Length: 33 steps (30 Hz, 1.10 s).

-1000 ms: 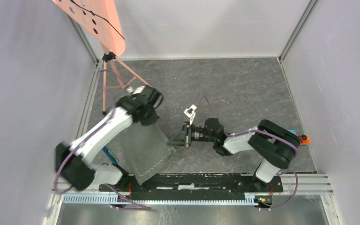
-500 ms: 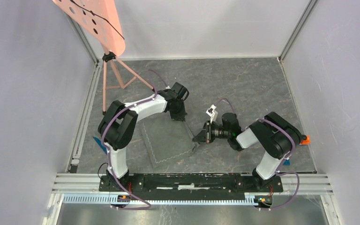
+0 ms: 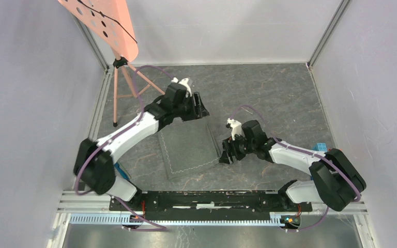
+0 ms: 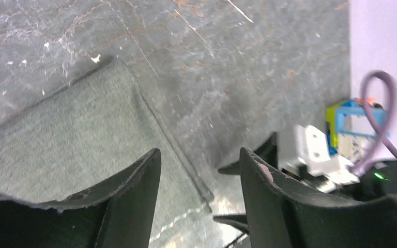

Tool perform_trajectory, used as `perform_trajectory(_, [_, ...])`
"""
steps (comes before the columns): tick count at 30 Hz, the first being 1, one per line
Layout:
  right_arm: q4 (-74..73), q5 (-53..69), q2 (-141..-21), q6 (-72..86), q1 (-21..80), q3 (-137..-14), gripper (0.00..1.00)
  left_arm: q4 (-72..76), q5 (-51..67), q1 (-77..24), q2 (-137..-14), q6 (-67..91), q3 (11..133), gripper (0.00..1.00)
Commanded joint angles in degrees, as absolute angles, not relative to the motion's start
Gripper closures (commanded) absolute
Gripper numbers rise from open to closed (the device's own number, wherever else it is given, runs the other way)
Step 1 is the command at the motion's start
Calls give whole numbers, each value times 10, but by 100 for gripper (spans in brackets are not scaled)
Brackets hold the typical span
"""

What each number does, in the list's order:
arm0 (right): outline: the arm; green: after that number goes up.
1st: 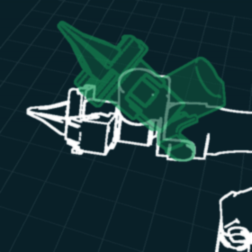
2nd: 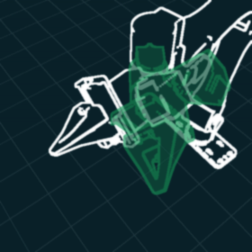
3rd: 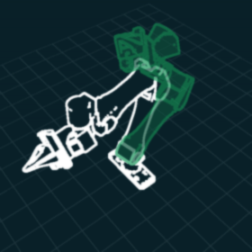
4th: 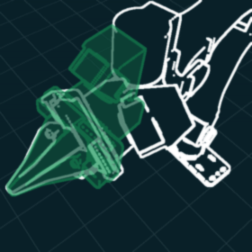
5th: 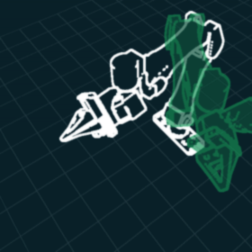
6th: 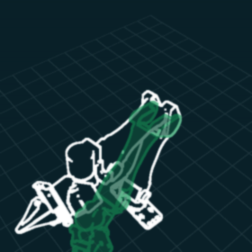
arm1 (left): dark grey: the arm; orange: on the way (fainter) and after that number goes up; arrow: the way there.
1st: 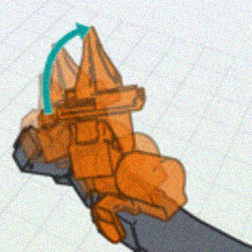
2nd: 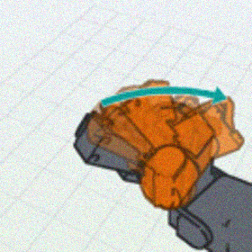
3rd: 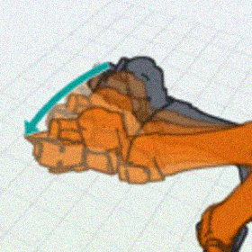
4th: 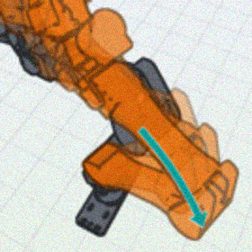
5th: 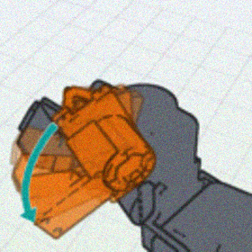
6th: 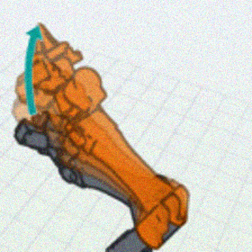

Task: Fold the napkin into a case and place the utensils inside
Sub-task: Turn over the upper triangle folded napkin at the center of the board.

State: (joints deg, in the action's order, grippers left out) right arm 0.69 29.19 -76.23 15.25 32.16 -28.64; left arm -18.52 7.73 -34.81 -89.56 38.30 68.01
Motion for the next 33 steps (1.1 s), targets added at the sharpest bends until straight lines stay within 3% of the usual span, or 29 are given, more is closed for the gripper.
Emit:
perform_trajectory(1, [-58,162,-754,156,390,-327,22,-160,114,-332,-791,366,582,35])
perform_trajectory(6, [-39,87,-771,210,433,-333,22,-141,132,-325,-720,389,493,33])
perform_trajectory(12, [-39,38,-798,224,461,-348,25,-123,132,-320,-721,391,452,33])
perform_trajectory(16, [-67,4,-809,215,472,-353,34,-122,137,-301,-750,390,470,35])
perform_trajectory(20, [-92,-47,-799,211,472,-333,51,-122,133,-280,-749,391,474,36])
perform_trajectory(23, [-95,-57,-782,212,472,-314,55,-131,112,-268,-730,394,458,36])
perform_trajectory(25, [-97,-49,-780,207,472,-320,53,-131,101,-256,-714,399,437,36])
perform_trajectory(30, [-85,-8,-785,178,452,-407,27,-157,51,-210,-667,413,394,35])
perform_trajectory(33, [-48,45,-812,163,411,-460,19,-176,6,-176,-636,417,373,35])
